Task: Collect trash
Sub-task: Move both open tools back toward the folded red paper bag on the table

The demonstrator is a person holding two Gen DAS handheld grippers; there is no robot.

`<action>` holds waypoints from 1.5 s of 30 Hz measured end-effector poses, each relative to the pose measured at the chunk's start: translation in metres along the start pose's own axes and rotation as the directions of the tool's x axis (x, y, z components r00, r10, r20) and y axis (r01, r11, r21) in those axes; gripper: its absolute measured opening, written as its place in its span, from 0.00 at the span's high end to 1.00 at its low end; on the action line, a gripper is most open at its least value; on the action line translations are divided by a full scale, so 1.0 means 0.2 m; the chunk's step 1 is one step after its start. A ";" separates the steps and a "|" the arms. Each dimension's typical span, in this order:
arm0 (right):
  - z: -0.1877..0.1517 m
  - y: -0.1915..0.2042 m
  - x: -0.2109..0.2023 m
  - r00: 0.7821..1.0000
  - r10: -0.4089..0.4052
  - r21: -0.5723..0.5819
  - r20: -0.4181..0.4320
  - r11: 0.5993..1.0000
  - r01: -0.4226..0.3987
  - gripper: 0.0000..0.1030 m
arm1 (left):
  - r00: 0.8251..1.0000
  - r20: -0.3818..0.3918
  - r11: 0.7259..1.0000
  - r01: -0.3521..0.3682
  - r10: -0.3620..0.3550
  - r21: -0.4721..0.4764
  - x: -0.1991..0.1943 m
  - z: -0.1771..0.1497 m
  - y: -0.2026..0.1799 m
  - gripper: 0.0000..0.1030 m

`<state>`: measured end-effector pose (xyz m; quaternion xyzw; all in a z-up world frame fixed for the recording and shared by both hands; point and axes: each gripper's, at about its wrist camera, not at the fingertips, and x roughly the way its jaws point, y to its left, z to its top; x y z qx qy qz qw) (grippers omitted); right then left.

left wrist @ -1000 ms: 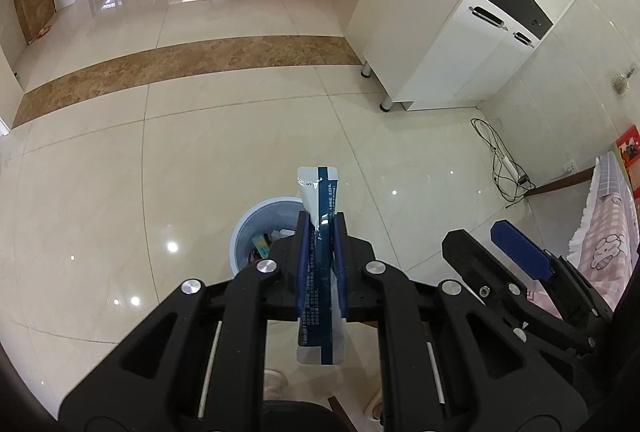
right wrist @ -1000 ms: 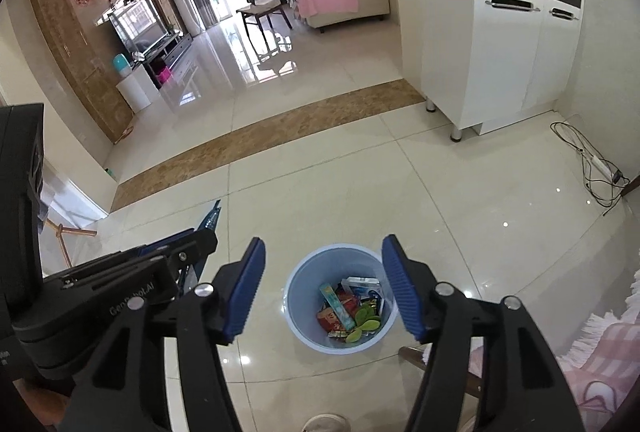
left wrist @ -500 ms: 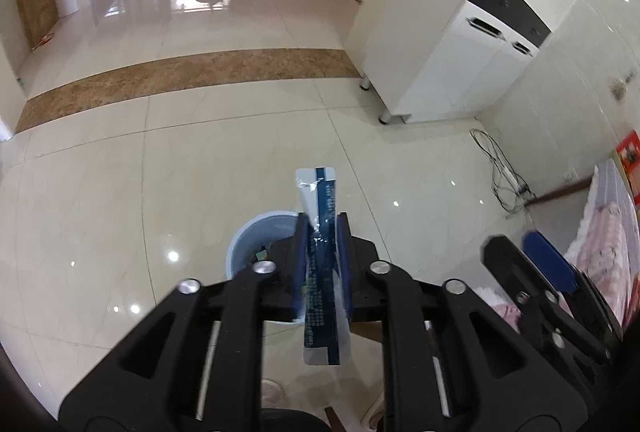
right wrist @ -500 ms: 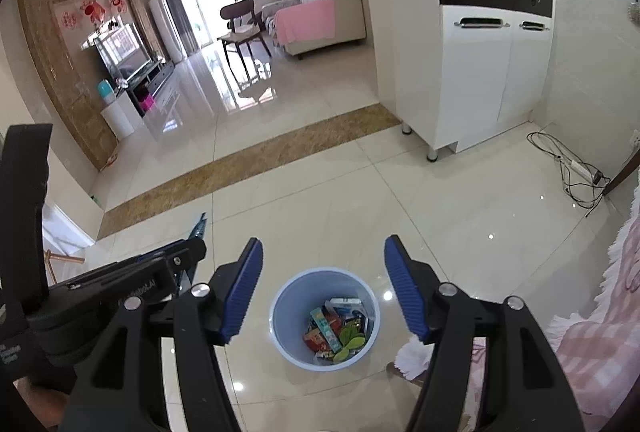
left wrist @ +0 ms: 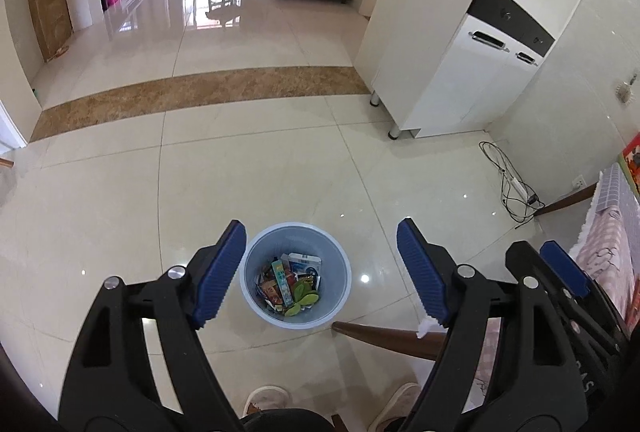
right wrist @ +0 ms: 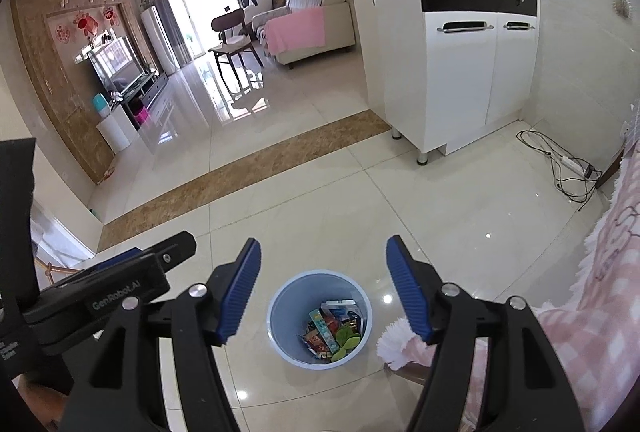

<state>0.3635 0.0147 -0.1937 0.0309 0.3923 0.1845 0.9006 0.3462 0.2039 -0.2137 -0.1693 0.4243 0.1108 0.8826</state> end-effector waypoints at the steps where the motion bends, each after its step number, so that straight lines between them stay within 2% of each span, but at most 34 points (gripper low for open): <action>1: 0.00 -0.01 -0.03 1.000 -0.002 0.000 0.008 1.000 0.002 0.37 | 1.000 0.009 1.000 0.003 -0.003 0.006 -0.03 0.00 -0.01 0.25; 10: 0.03 -0.08 -0.36 0.995 -0.017 0.022 0.100 1.000 0.014 0.35 | 0.993 0.108 0.996 0.039 -0.048 0.081 -0.36 -0.04 -0.19 0.25; 14: 0.02 -0.16 -0.59 0.986 -0.053 0.033 0.158 0.998 0.048 0.33 | 0.984 0.143 0.988 0.087 -0.105 0.128 -0.52 -0.07 -0.33 0.25; 18: -0.03 -0.31 -0.86 0.970 -0.115 0.075 0.214 0.992 0.101 0.32 | 0.971 0.153 0.968 0.153 -0.185 0.197 -0.67 -0.16 -0.54 0.25; 24: -0.16 -0.63 -1.20 0.938 -0.232 0.153 0.259 0.968 0.197 0.32 | 0.947 0.101 0.920 0.264 -0.304 0.289 -0.81 -0.33 -0.89 0.25; 27: -0.25 -0.80 -1.33 0.921 -0.288 0.194 0.261 0.951 0.242 0.31 | 0.938 0.072 0.882 0.290 -0.339 0.373 -0.88 -0.45 -1.12 0.24; 32: -0.42 -1.15 -1.53 0.896 -0.384 0.296 0.225 0.903 0.312 0.30 | 0.927 0.004 0.799 0.322 -0.376 0.507 -0.93 -0.67 -1.46 0.22; 40: -0.61 -1.55 -1.68 0.877 -0.449 0.391 0.168 0.847 0.359 0.30 | 0.924 -0.070 0.734 0.344 -0.377 0.585 -0.90 -0.87 -1.86 0.22; 42: -0.63 -1.62 -1.69 0.873 -0.464 0.399 0.152 0.837 0.375 0.30 | 0.928 -0.088 0.726 0.341 -0.363 0.597 -0.87 -0.90 -1.92 0.22; 45: -0.65 -1.75 -1.69 0.869 -0.479 0.413 0.119 0.820 0.396 0.30 | 0.930 -0.112 0.729 0.346 -0.351 0.591 -0.82 -0.90 -2.03 0.22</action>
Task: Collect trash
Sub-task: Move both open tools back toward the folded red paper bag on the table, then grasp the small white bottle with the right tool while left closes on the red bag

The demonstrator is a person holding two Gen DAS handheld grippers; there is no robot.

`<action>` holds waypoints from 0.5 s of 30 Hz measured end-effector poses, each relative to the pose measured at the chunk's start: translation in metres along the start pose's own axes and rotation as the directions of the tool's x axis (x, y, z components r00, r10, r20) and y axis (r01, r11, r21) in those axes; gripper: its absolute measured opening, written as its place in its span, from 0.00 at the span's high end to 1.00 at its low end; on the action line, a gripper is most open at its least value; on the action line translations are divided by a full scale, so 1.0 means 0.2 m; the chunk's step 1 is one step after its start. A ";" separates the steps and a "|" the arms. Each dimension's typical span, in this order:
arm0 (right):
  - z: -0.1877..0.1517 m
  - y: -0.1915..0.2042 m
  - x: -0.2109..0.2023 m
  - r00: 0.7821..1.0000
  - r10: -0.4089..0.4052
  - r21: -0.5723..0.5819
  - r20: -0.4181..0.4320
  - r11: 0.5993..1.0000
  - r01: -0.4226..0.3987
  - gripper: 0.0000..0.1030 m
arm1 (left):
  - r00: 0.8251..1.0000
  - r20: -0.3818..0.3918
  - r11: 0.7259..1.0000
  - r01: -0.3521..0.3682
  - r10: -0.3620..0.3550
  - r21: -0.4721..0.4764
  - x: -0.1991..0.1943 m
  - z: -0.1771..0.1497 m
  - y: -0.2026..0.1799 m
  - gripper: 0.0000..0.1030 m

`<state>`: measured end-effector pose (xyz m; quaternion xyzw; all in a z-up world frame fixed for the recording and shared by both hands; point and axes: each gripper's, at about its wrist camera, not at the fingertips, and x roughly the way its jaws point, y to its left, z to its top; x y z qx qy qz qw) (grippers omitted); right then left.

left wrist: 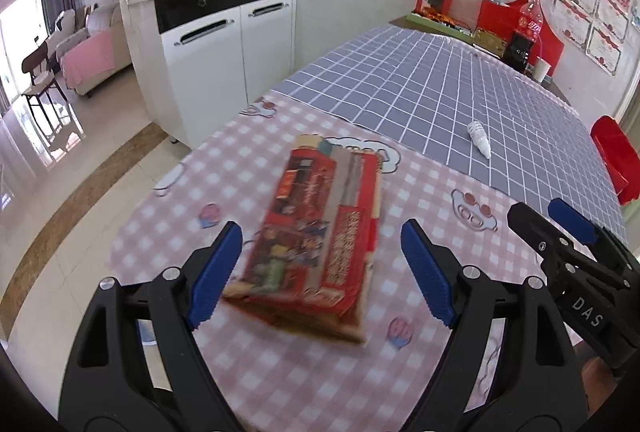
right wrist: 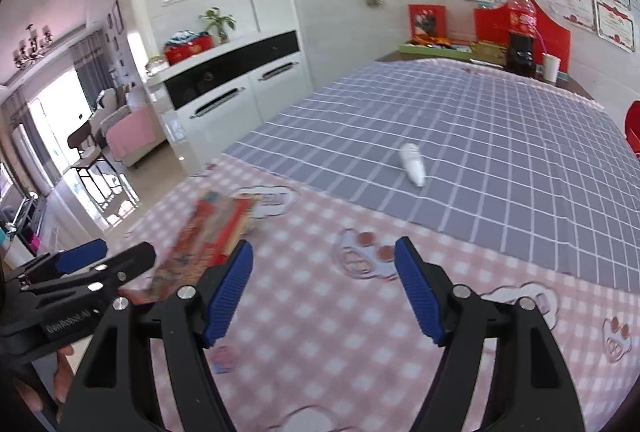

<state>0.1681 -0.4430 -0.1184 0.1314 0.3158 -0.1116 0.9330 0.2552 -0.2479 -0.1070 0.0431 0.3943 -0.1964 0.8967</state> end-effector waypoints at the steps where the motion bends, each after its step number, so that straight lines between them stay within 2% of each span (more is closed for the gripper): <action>1: 0.01 -0.02 0.01 1.000 -0.004 0.006 -0.006 1.000 0.004 0.30 | 1.000 -0.005 1.000 0.005 -0.005 -0.004 0.02 0.01 -0.01 0.22; 8: 0.13 -0.17 0.22 0.997 -0.047 0.008 -0.066 0.999 0.047 0.30 | 0.999 -0.042 1.000 0.014 -0.013 0.002 0.22 0.16 -0.13 0.22; 15: 0.27 -0.30 0.53 0.987 -0.104 -0.008 -0.125 0.995 0.104 0.30 | 0.994 -0.109 1.000 0.004 -0.006 -0.016 0.43 0.25 -0.14 0.22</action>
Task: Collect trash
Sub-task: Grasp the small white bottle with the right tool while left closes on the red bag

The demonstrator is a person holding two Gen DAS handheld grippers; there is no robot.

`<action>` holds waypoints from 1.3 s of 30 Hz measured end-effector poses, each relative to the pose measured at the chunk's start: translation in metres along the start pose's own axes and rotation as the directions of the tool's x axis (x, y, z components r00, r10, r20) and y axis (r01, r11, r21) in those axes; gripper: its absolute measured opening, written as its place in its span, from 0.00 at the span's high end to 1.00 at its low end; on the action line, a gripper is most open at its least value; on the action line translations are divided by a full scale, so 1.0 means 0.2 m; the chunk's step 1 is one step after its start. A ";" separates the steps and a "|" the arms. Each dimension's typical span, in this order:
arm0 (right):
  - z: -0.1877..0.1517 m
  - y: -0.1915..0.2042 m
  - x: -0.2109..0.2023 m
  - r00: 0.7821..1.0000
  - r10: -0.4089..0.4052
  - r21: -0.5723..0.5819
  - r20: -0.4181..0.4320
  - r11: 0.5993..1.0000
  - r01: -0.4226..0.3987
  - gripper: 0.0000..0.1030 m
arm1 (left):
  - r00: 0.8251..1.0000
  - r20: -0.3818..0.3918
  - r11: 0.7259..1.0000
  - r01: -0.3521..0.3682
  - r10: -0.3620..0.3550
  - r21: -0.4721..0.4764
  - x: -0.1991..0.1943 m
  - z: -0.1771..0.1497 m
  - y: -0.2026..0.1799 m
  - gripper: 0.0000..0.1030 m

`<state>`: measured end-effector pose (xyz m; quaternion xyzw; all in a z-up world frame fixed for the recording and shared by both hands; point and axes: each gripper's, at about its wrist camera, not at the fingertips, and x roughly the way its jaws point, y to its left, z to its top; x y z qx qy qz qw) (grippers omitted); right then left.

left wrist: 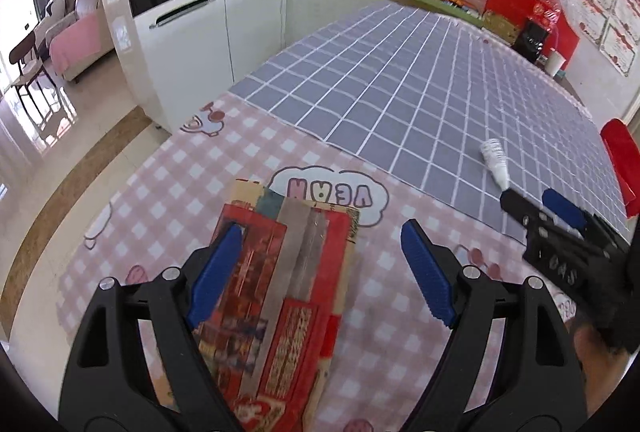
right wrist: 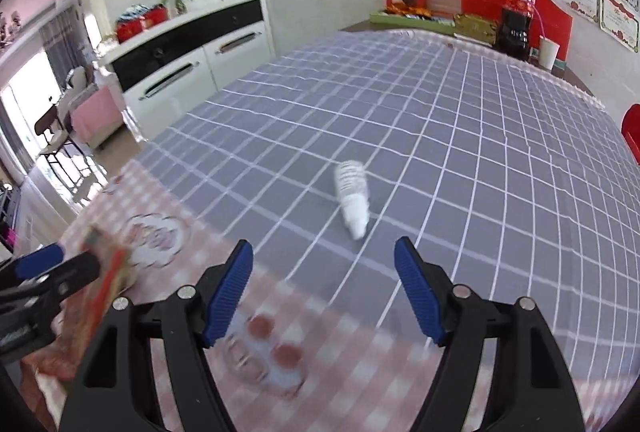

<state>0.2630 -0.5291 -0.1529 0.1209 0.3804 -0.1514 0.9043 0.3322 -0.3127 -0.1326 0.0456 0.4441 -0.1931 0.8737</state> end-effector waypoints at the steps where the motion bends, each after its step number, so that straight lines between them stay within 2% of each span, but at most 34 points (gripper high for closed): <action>1: 0.01 -0.01 0.04 1.000 0.000 0.002 -0.008 1.000 0.000 0.30 | 1.000 -0.006 1.000 0.002 -0.002 -0.005 0.02 0.01 0.01 0.22; 4: 0.06 -0.03 0.15 1.000 -0.020 -0.006 -0.023 1.000 0.020 0.31 | 1.000 -0.013 1.000 -0.005 0.005 -0.016 0.07 0.03 0.02 0.22; 5: 0.06 -0.04 0.17 0.999 -0.020 -0.005 -0.026 1.000 0.020 0.36 | 1.000 -0.020 1.000 -0.007 0.007 -0.016 0.08 0.04 0.02 0.22; 6: 0.07 -0.04 0.20 0.999 -0.021 -0.004 -0.030 1.000 0.021 0.45 | 1.000 -0.026 1.000 -0.007 0.007 -0.017 0.09 0.04 0.02 0.22; 8: 0.08 -0.04 0.25 0.998 -0.008 -0.004 -0.063 1.000 0.008 0.53 | 1.000 -0.027 1.000 -0.012 0.012 -0.018 0.09 0.04 0.02 0.22; 9: 0.08 -0.04 0.26 0.999 -0.007 -0.008 -0.053 1.000 0.007 0.72 | 1.000 -0.026 1.000 -0.012 0.011 -0.017 0.09 0.04 0.02 0.22; 10: 0.09 -0.03 0.26 0.998 -0.015 -0.021 -0.056 1.000 0.013 0.82 | 1.000 -0.025 1.000 -0.009 0.008 -0.017 0.09 0.04 0.02 0.22; 12: 0.09 -0.02 0.27 0.998 -0.015 -0.036 -0.063 0.999 0.013 0.82 | 1.000 -0.031 1.000 -0.004 0.003 -0.014 0.08 0.04 0.03 0.22; 17: 0.03 0.09 0.19 0.991 0.105 -0.062 -0.087 0.992 -0.111 0.82 | 0.999 -0.043 1.000 -0.008 0.008 -0.007 0.00 -0.04 0.09 0.22; 20: -0.01 0.19 0.12 0.976 0.192 -0.074 -0.107 0.977 -0.200 0.82 | 0.999 -0.042 1.000 -0.028 0.028 0.001 -0.05 -0.12 0.14 0.22; 24: -0.09 0.33 -0.01 0.953 0.279 -0.090 -0.117 0.953 -0.290 0.82 | 0.999 -0.034 0.998 -0.034 0.032 -0.055 -0.13 -0.19 0.25 0.22; 27: -0.13 0.41 -0.10 0.945 0.307 -0.103 -0.109 0.942 -0.318 0.82 | 0.998 -0.019 0.994 -0.062 0.061 -0.088 -0.19 -0.24 0.32 0.22; 30: -0.21 0.48 -0.18 0.939 0.328 -0.118 -0.103 0.933 -0.339 0.82 | 0.997 -0.035 0.986 -0.072 0.068 -0.149 -0.23 -0.31 0.40 0.22; 39: -0.38 0.56 -0.25 0.924 0.364 -0.100 -0.113 0.921 -0.375 0.82 | 0.993 -0.121 0.960 -0.032 -0.002 -0.280 -0.18 -0.46 0.53 0.22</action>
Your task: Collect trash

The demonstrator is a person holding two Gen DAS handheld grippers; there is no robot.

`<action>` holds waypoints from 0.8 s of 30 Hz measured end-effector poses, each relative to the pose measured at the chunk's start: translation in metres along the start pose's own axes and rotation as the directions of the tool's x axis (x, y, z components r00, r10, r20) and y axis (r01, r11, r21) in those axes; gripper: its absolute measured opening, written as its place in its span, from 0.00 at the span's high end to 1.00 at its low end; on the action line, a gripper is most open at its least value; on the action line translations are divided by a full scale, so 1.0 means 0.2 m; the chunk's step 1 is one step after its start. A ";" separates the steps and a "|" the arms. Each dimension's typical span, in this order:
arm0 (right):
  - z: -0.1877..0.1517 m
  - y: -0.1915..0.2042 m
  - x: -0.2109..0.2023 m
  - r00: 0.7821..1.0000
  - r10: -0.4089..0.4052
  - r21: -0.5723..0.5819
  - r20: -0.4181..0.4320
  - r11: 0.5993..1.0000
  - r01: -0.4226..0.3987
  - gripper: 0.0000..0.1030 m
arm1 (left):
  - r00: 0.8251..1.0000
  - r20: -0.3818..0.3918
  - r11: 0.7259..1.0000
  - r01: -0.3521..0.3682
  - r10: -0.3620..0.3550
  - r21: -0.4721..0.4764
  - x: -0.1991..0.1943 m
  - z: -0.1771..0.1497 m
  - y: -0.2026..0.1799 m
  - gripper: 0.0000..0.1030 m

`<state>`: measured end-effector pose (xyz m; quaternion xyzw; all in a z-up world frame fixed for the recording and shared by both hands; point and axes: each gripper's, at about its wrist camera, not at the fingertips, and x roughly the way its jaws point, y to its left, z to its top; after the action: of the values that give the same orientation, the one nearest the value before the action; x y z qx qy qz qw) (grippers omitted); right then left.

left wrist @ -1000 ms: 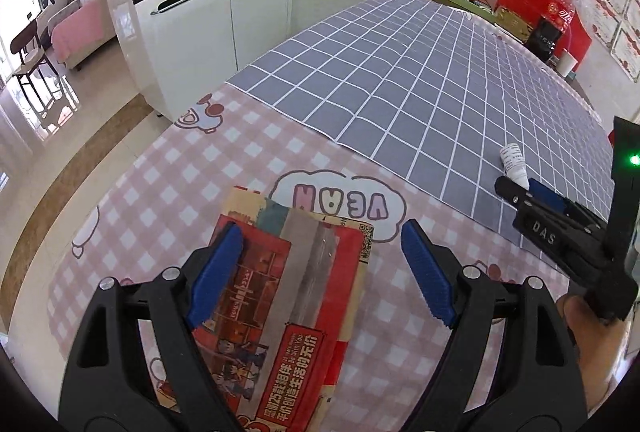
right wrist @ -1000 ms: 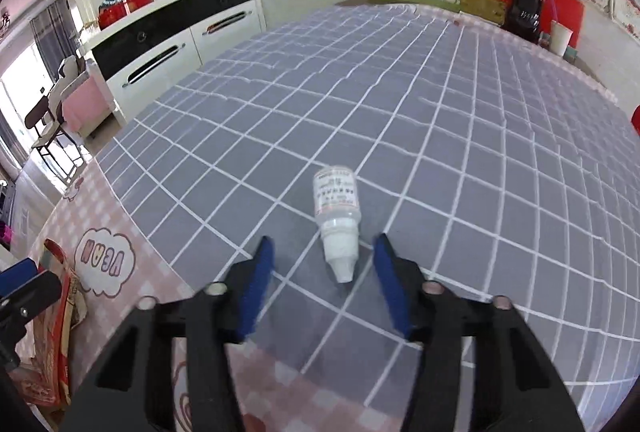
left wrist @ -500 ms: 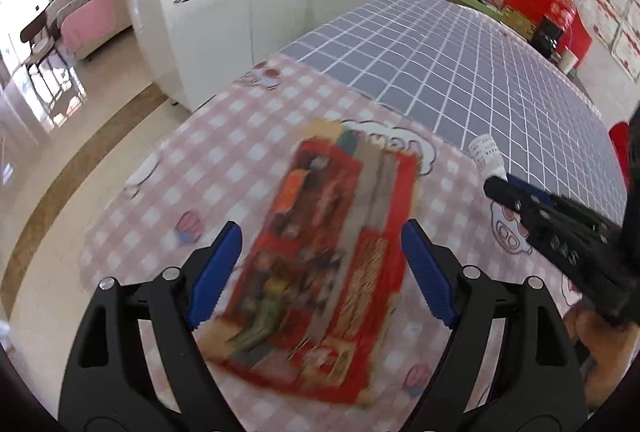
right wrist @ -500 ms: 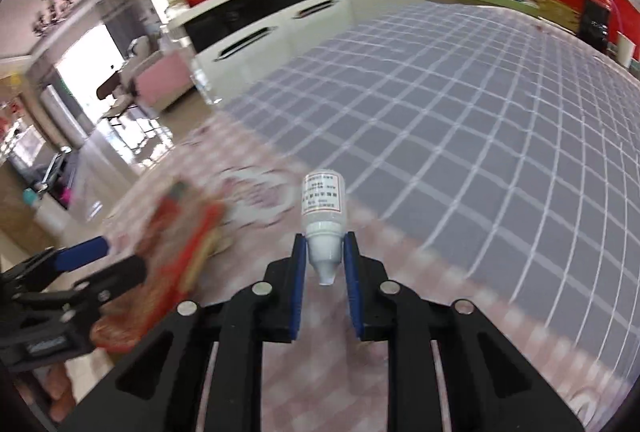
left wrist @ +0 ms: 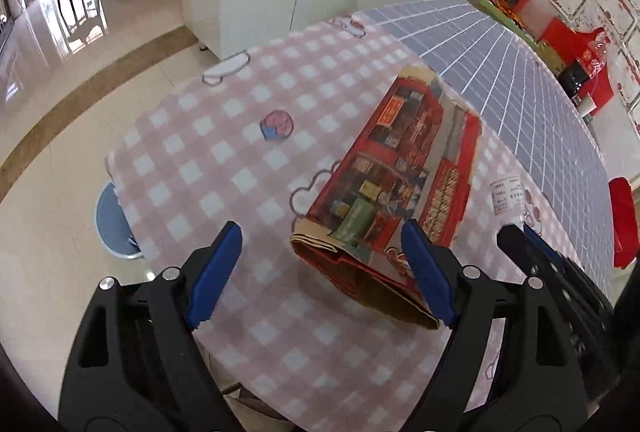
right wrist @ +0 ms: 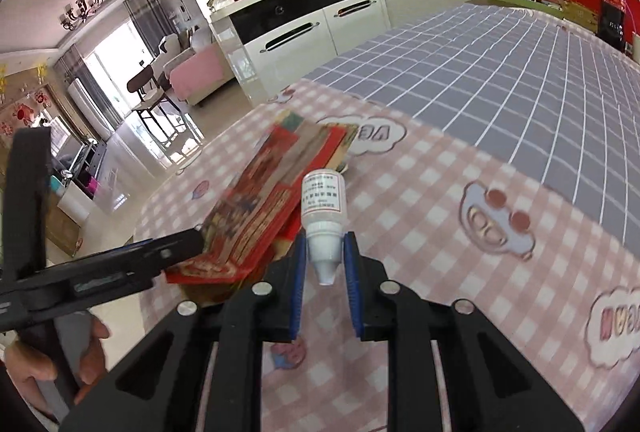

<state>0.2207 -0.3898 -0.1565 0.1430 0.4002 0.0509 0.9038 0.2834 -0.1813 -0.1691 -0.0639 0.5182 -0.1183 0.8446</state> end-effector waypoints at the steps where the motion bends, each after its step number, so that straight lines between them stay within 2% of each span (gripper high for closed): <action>1: -0.02 0.01 0.00 1.000 0.000 0.001 -0.003 1.000 0.000 0.82 | 1.000 0.008 1.000 0.006 -0.006 -0.003 0.00 -0.01 0.00 0.22; 5: -0.06 0.03 0.01 1.000 0.011 0.018 -0.007 1.000 -0.011 0.82 | 0.999 0.025 0.999 0.035 -0.035 -0.031 0.00 -0.04 0.02 0.22; 6: -0.07 0.03 0.01 1.000 0.014 0.020 -0.008 1.000 -0.014 0.82 | 0.999 0.032 0.999 0.039 -0.038 -0.031 -0.01 -0.05 0.01 0.25; 8: -0.08 0.04 0.02 1.000 0.024 0.024 -0.016 0.999 -0.023 0.82 | 0.998 0.043 0.999 0.038 -0.038 -0.006 -0.01 -0.07 -0.01 0.51; 12: -0.10 0.06 0.06 0.998 0.043 0.035 -0.035 0.999 -0.042 0.82 | 0.998 0.048 0.999 0.042 -0.043 0.012 -0.01 -0.08 -0.04 0.67; 24: -0.09 0.09 0.06 0.999 0.030 0.039 -0.026 0.999 -0.029 0.82 | 0.996 0.053 0.998 0.067 -0.067 0.018 -0.03 -0.06 -0.01 0.73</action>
<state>0.2161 -0.3671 -0.1718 0.1657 0.4111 0.0583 0.8945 0.2690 -0.1822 -0.1684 -0.0777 0.4921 -0.1489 0.8542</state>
